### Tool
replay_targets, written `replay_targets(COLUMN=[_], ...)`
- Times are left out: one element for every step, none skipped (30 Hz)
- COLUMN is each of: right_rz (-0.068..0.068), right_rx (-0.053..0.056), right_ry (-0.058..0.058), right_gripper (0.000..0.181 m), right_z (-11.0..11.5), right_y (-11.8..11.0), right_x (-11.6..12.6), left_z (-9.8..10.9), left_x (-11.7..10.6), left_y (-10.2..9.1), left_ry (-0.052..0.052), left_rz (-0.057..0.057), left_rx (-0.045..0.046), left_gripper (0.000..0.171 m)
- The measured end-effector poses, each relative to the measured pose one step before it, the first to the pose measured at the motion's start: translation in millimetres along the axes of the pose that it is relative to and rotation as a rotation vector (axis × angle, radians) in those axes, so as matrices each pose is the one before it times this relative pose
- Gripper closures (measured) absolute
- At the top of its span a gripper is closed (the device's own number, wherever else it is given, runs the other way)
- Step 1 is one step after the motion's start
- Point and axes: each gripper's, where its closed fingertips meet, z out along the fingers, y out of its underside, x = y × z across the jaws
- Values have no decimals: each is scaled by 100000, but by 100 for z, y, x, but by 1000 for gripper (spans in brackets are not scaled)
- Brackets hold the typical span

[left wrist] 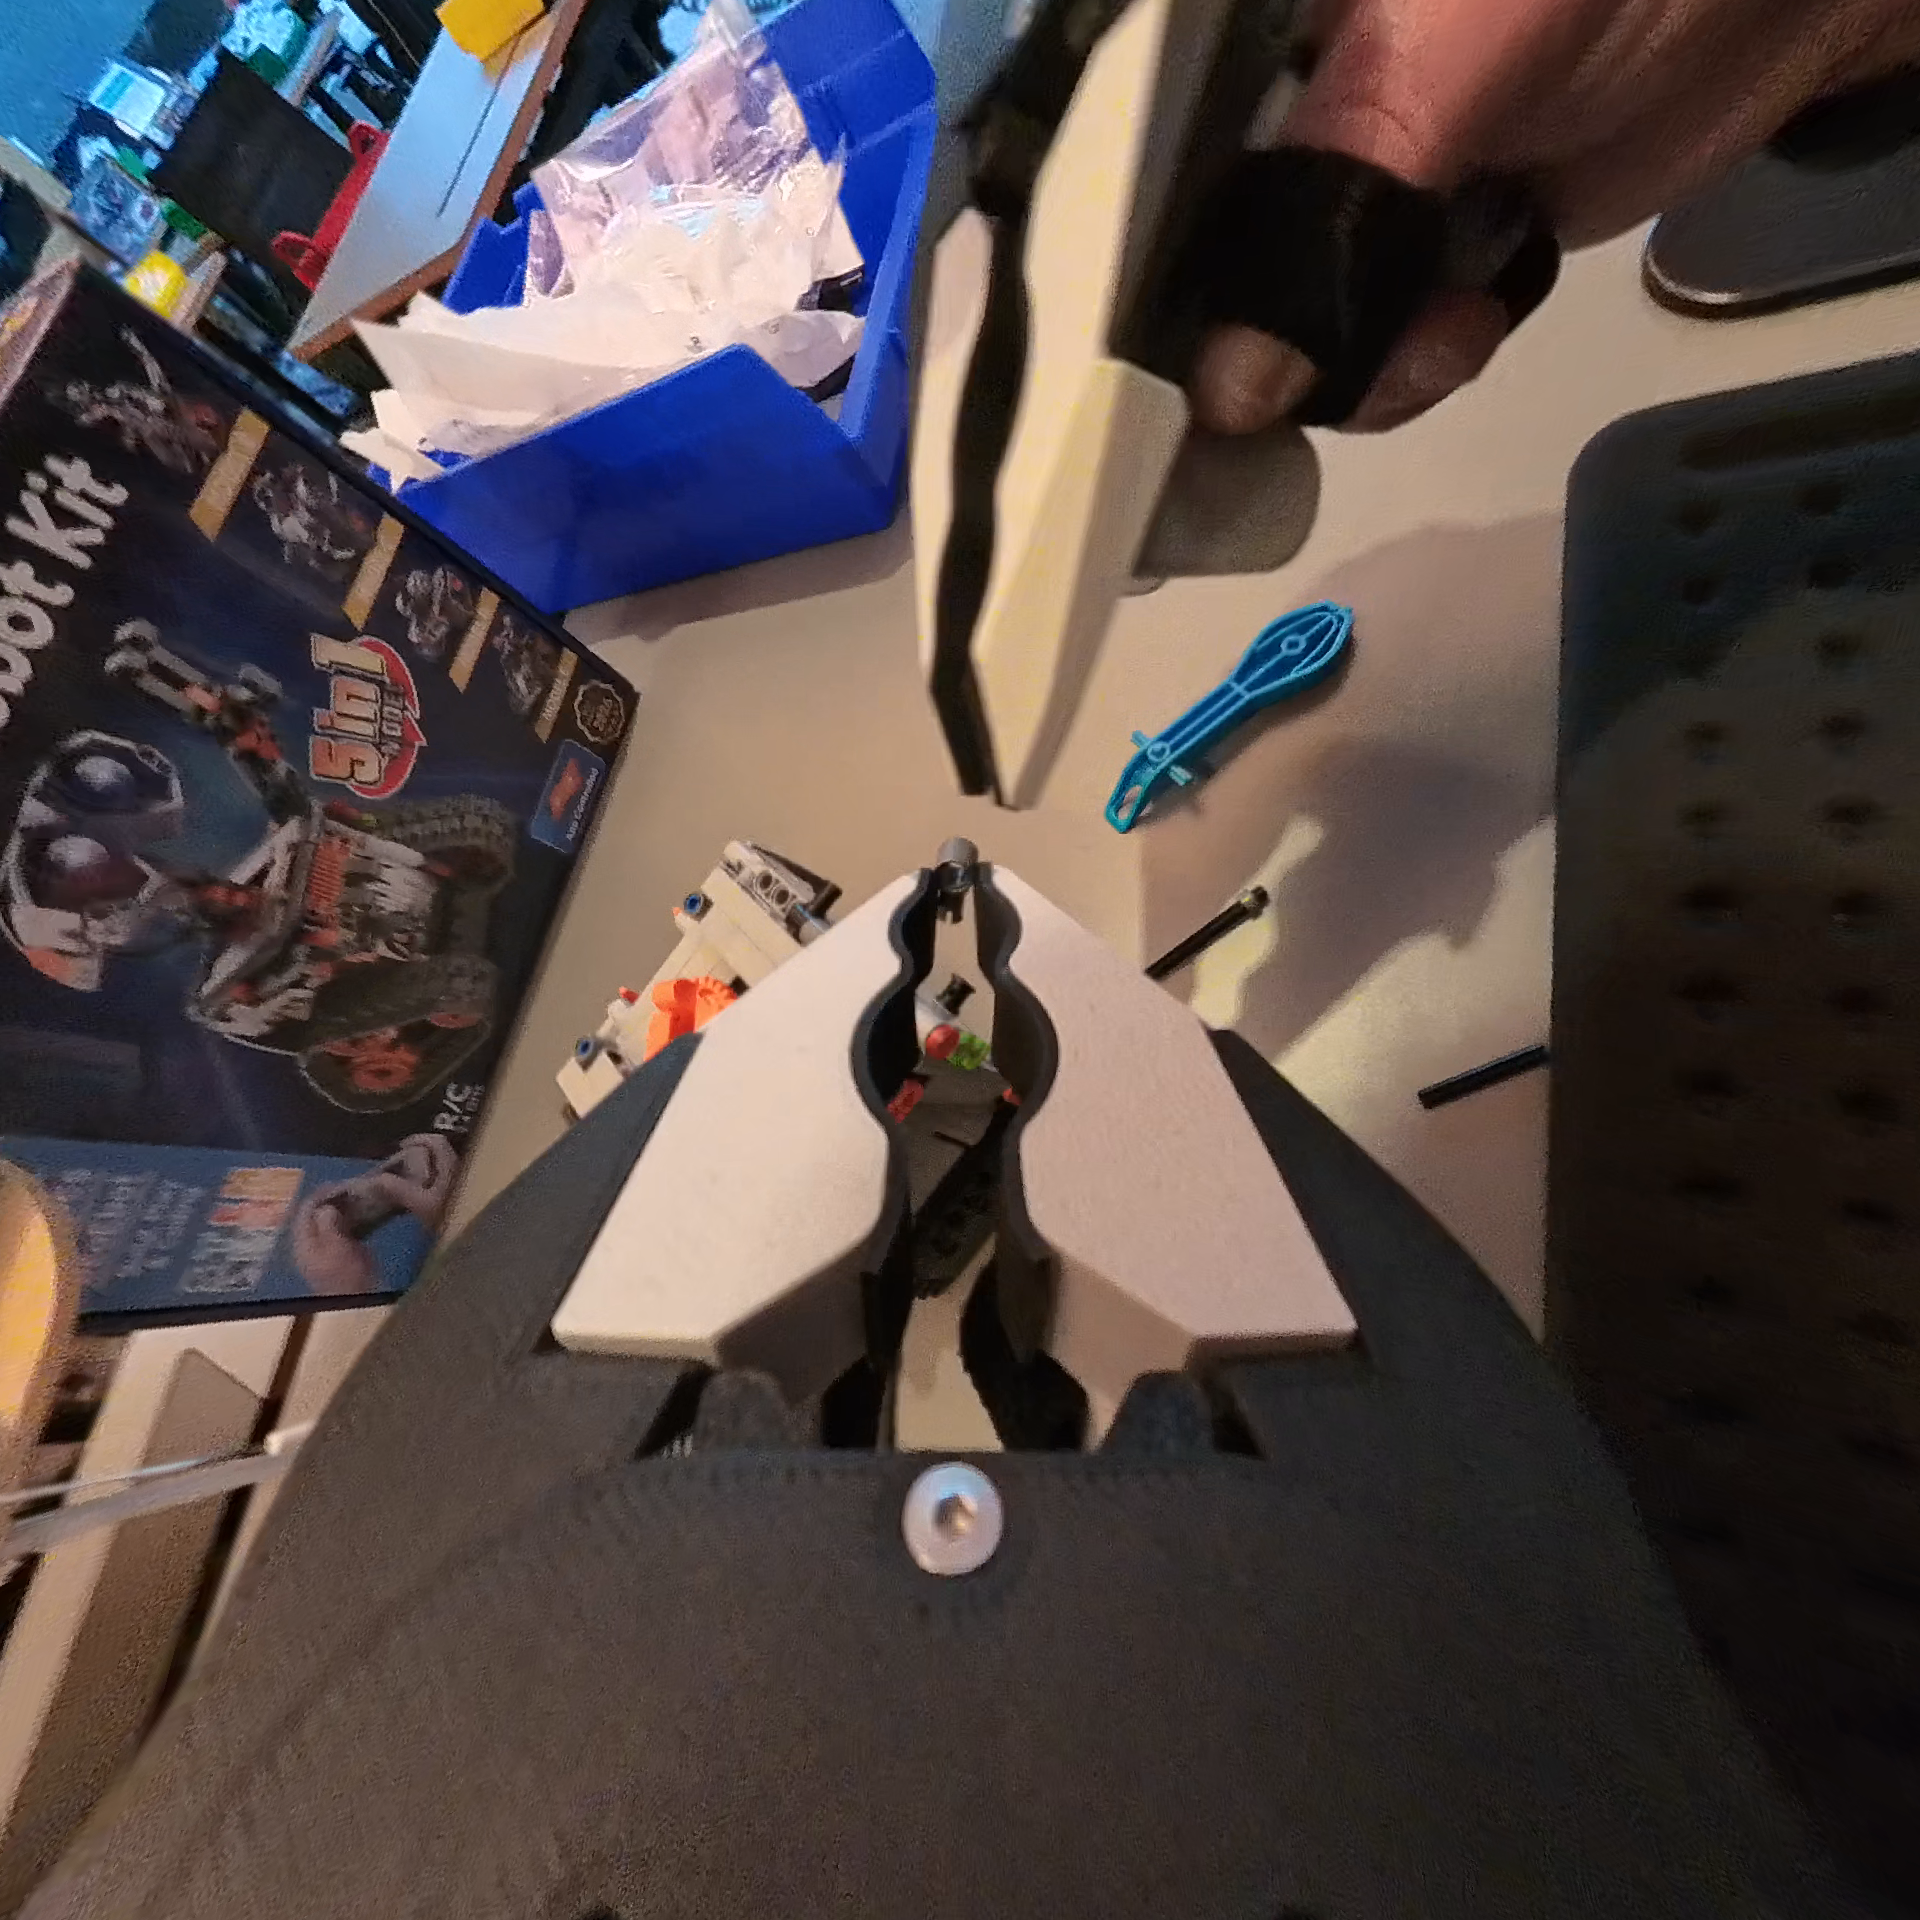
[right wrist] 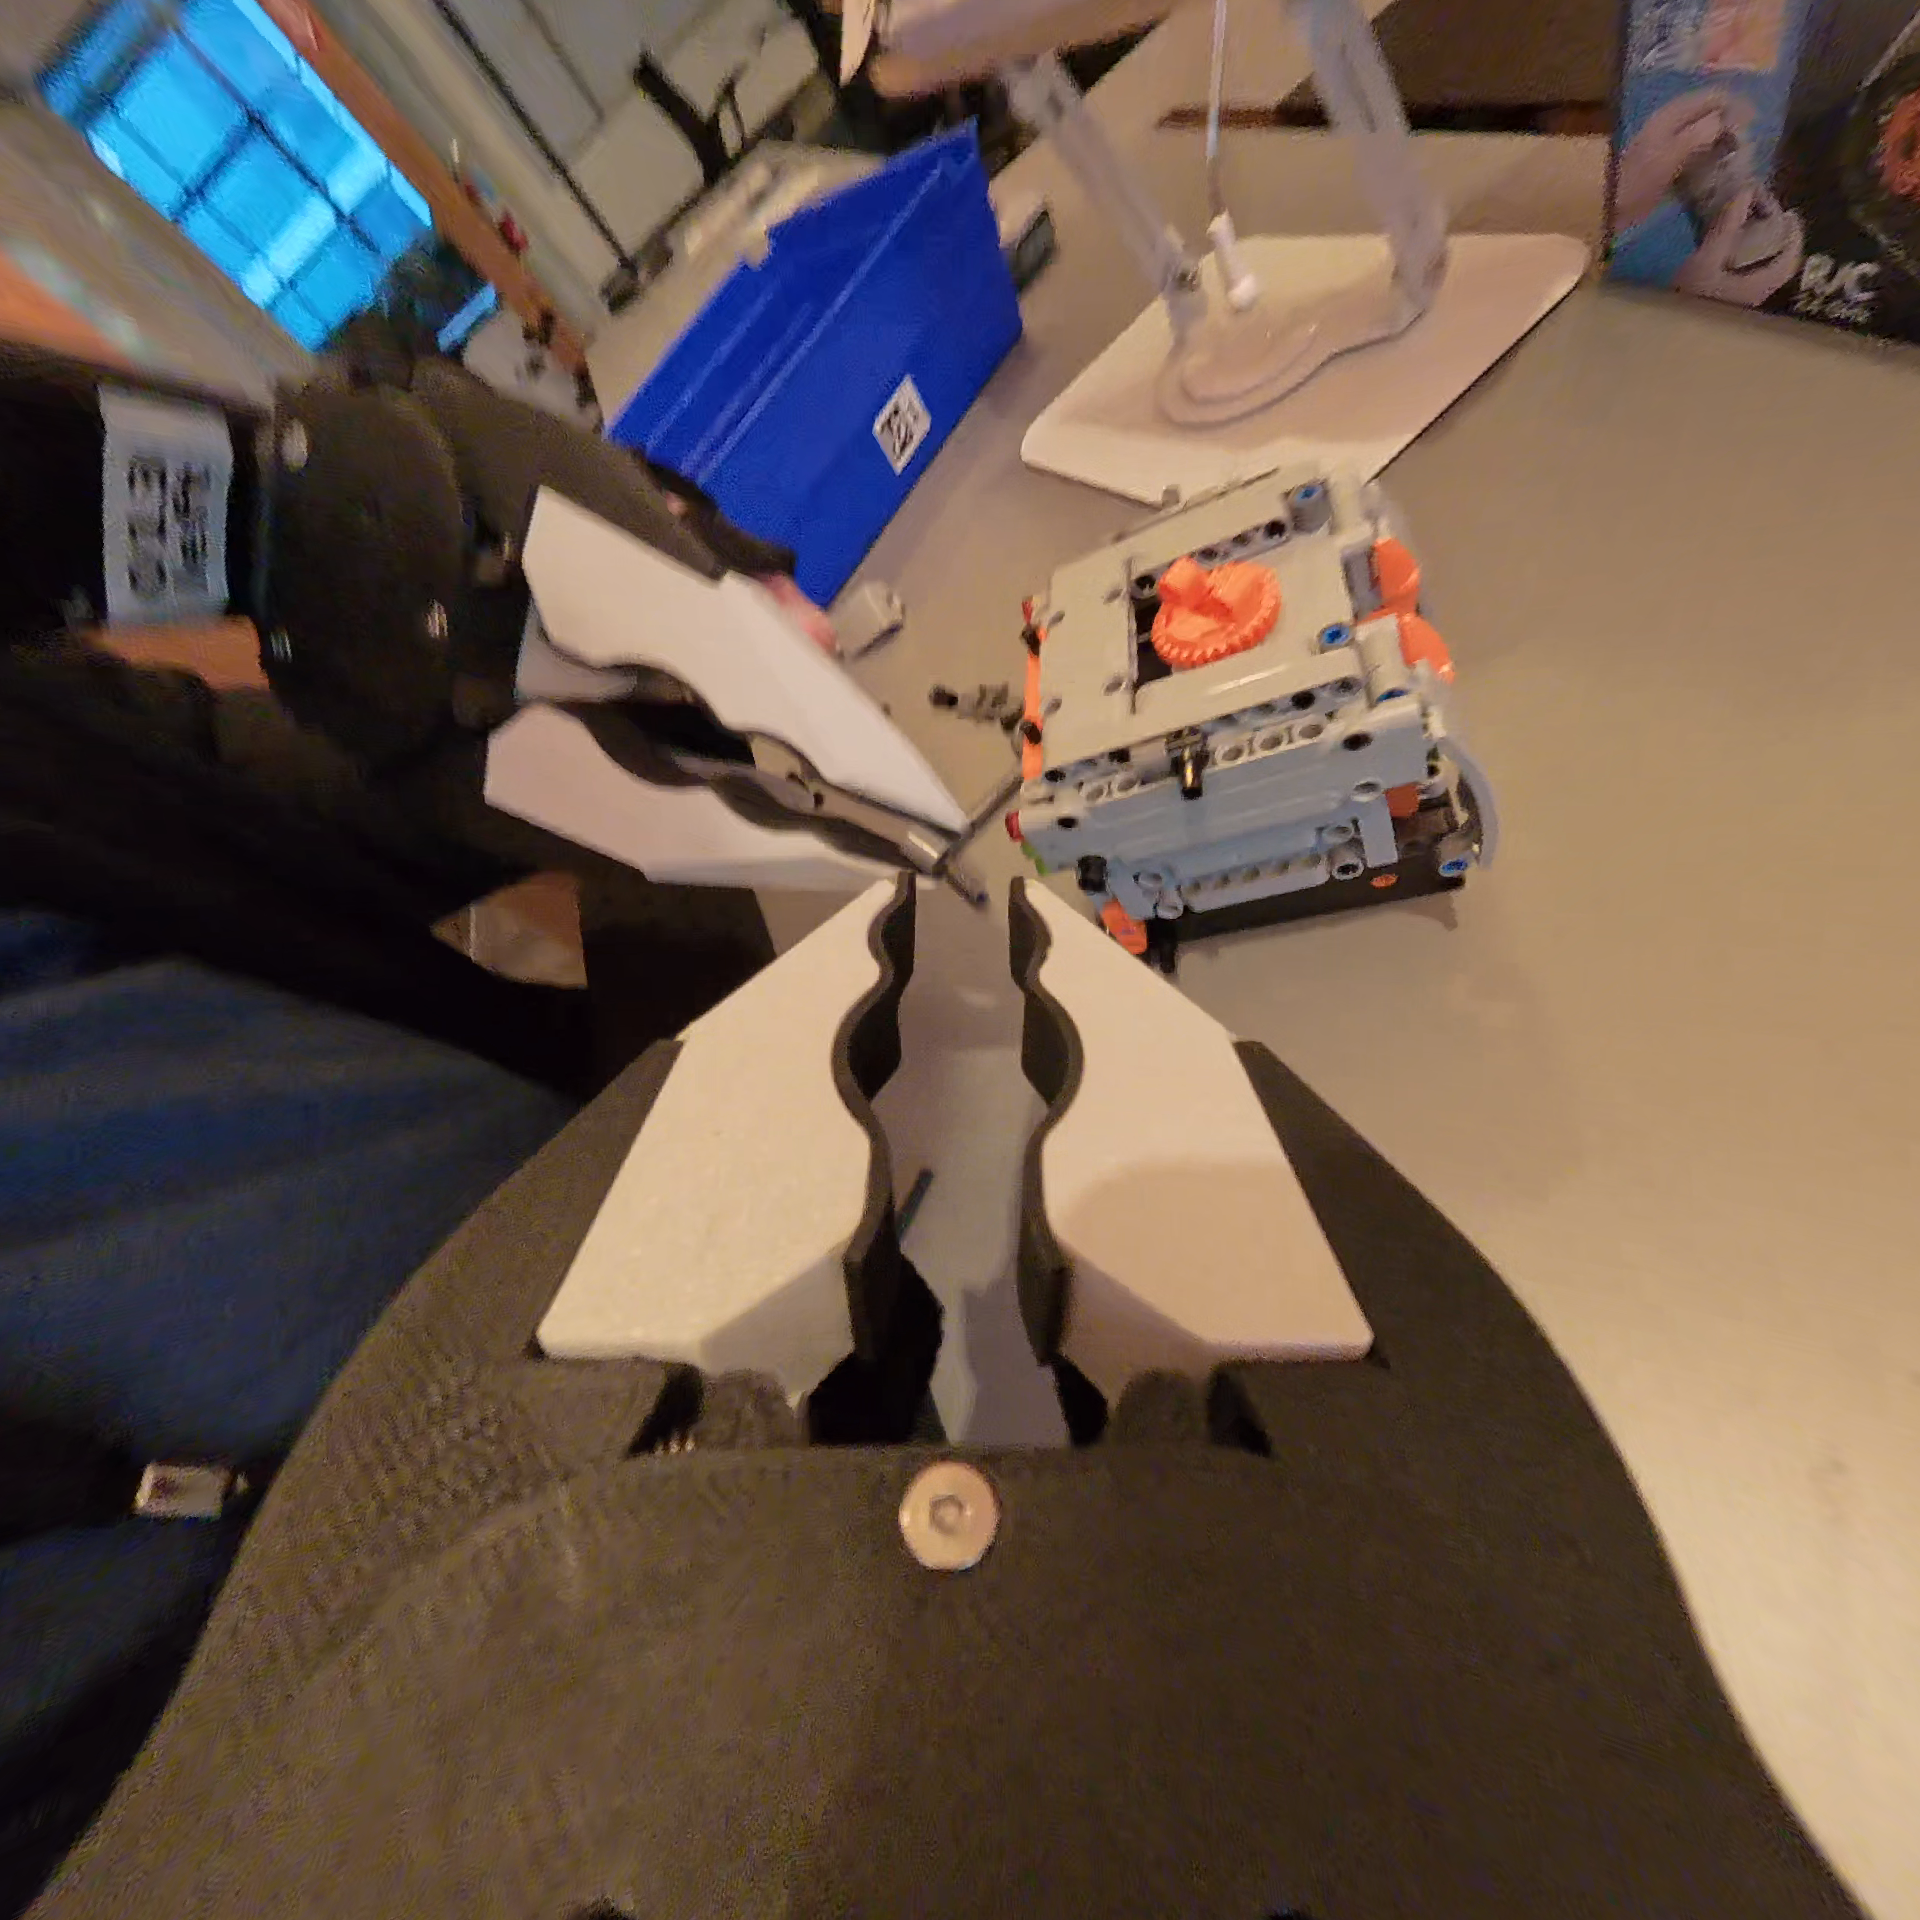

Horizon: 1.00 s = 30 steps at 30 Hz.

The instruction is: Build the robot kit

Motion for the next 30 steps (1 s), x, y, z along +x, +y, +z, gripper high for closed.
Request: replay_targets(right_rz=[2684, 1762, 910, 185, 685, 1554, 1221, 250, 301, 1496, 2530, 3086, 2683, 1475, 564, 296, 315, -232, -465, -399, -1079, -1596, -1467, -1813, -3094, -4129, -4191, -3770, -4266, -4894], right_rx=[2404, 290, -1713, -695, 1132, 824, -205, 18, 38, -77, 953, 2238, 1791, 201, -891, -312, 319, 29, 45, 88, -350, -587, -221, -63, -651, -1701, -2684, -2870, -3558, -5513], right_ry=[-200, -461, 534, 699, -81, -272, -324, 243, 1256, 207, -1636, -2117, -1574, -920, 217, 885, 927, 1236, 831, 578, 854, 804, 541, 1182, 2838, 3854, 2963, 1977, 2151, 2417], right_gripper=[167, 168, 167, 169, 171, 171, 173, 174, 172, 173, 172, 171, 170, 170, 170, 171, 172, 176, 176, 176, 177, 177, 177, 177, 177, 177, 177, 177, 177, 177], right_z=[29, 167, 255, 210, 96, 69, 83, 81, 97, 97, 23, -82, -63, 61, 153, 165, 118, 35, -10, 8, 37, -34, -133, -220, -277, -290, -163, -37, 51, 230], right_y=[-454, -117, 191, 68, -174, -104, 42, -10, -20, -1, -117, -292, -234, -6, 133, 66, -23, 14, -14, -28, 12, -18, -182, -335, -386, -365, -310, -349, -296, -31], right_x=[-21, -116, 14, -19, -88, -21, -13, -26, 75, 34, -84, -61, -40, -61, 21, 83, 100, 137, 69, 15, 44, 43, 17, 128, 428, 673, 655, 563, 575, 620], left_z=[120, 102, 100, 92, 60, 27, -7, 24, 14, 15, -70, -138, -62, 38, 51, 60, 72, 48, -33, 9, 29, 37, 26, -55, -184, -283, -233, -84, 29, 69], left_x=[-24, -221, 31, 59, -156, -100, -83, 9, -40, -24, -66, -193, -70, -61, 5, 64, -22, -53, 28, -18, -22, 17, -57, -151, -376, -593, -581, -705, -793, -544], left_y=[-67, -18, -27, -2, 64, 64, 79, 105, 58, 160, 48, -97, -18, 109, -21, -79, 30, 87, -86, -20, 40, 35, -83, -117, -2, 84, 301, 738, 953, 806], left_ry=[-1416, -2626, -419, -126, -1630, -941, -365, 39, -774, -810, -570, -419, 332, -328, -357, 171, -344, -305, 367, -262, -660, 178, 250, 344, -728, -1157, 270, 400, -287, 1438], left_rz=[2910, 2649, 1948, 1509, 1644, 1454, 918, 672, 695, 2189, 1759, -292, 19, 1291, 1450, 682, 793, 1088, -275, -315, 838, 166, -1433, -1911, -1463, -2615, -5615, -7445, -6936, -7259], left_rx=[-1442, -1478, -831, -712, -980, -861, -727, -569, -247, -910, -89, 908, 126, -985, -157, 119, -781, -727, 606, -63, -334, -22, 1000, 994, 536, 1235, 1060, -807, -1664, -179], left_gripper=[166, 166, 166, 166, 167, 167, 167, 167, 167, 166, 166, 166, 166, 166, 166, 166, 166, 166, 166, 166, 166, 166, 166, 164, 161, 159, 154, 144, 133, 125])
